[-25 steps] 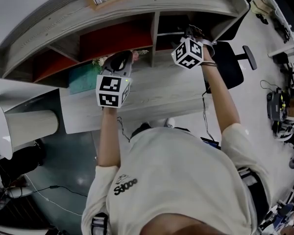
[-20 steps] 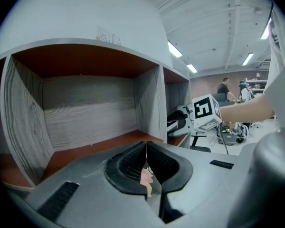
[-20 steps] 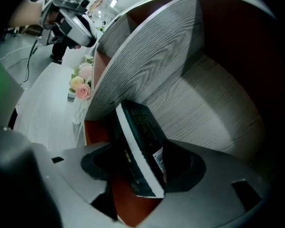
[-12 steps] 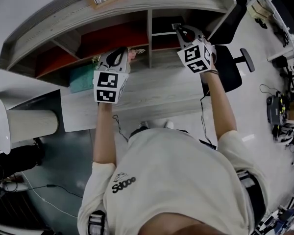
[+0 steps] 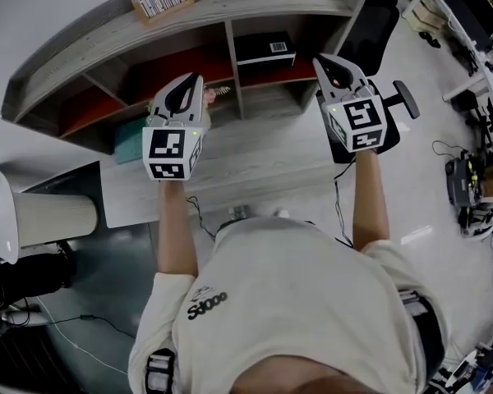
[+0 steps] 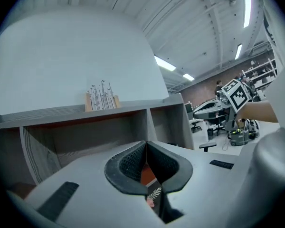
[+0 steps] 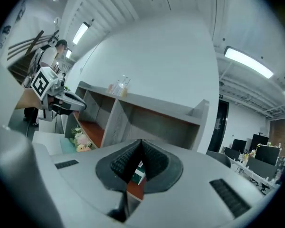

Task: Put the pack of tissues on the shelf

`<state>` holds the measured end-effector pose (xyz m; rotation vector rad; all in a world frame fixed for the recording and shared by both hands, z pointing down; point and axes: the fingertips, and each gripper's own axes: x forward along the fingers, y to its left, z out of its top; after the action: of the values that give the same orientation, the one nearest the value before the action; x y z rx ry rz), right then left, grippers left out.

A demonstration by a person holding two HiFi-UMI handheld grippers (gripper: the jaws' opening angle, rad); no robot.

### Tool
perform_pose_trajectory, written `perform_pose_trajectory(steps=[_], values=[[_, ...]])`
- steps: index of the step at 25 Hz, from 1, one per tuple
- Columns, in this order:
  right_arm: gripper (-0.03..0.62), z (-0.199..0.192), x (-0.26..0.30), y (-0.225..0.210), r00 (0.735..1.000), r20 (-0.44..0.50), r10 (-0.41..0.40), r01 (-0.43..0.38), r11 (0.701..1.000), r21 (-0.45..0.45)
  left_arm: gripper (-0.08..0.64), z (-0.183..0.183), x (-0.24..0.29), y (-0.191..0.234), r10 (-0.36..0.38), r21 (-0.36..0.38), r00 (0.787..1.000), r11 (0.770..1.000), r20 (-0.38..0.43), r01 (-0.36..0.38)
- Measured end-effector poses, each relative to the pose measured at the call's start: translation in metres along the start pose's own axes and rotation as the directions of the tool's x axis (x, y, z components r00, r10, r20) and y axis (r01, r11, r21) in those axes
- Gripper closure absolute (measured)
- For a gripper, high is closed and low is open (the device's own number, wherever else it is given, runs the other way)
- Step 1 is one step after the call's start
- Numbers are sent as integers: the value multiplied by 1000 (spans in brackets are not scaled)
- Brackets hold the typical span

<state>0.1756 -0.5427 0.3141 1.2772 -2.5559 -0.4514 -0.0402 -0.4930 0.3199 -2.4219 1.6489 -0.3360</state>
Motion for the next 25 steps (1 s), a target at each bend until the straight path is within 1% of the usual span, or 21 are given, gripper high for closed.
perform_pose_trajectory(steps=[3, 5, 7, 11, 16, 20, 25], values=[[586, 16, -22, -6, 999, 36, -18, 18, 1000, -7, 540, 14, -4, -3, 12, 40, 1000, 999, 8, -12], [586, 23, -32, -7, 999, 43, -26, 27, 999, -31, 540, 23, -7, -5, 21, 80, 1000, 997, 12, -21], [586, 30, -41, -7, 998, 48, -27, 29, 998, -49, 540, 32, -10, -6, 24, 99, 999, 995, 26, -27], [586, 44, -53, -4, 998, 66, -21, 25, 998, -63, 540, 48, -14, -13, 10, 107, 999, 994, 53, -16], [586, 54, -55, 1, 996, 82, -15, 22, 997, -75, 540, 57, -15, -22, -14, 123, 998, 992, 55, 7], [586, 56, -52, 3, 997, 79, -13, 20, 996, -84, 540, 61, -15, -24, -21, 134, 998, 991, 57, 13], [586, 54, -50, 5, 997, 76, -8, 14, 997, -73, 540, 60, -16, -23, -18, 140, 999, 990, 51, 11]])
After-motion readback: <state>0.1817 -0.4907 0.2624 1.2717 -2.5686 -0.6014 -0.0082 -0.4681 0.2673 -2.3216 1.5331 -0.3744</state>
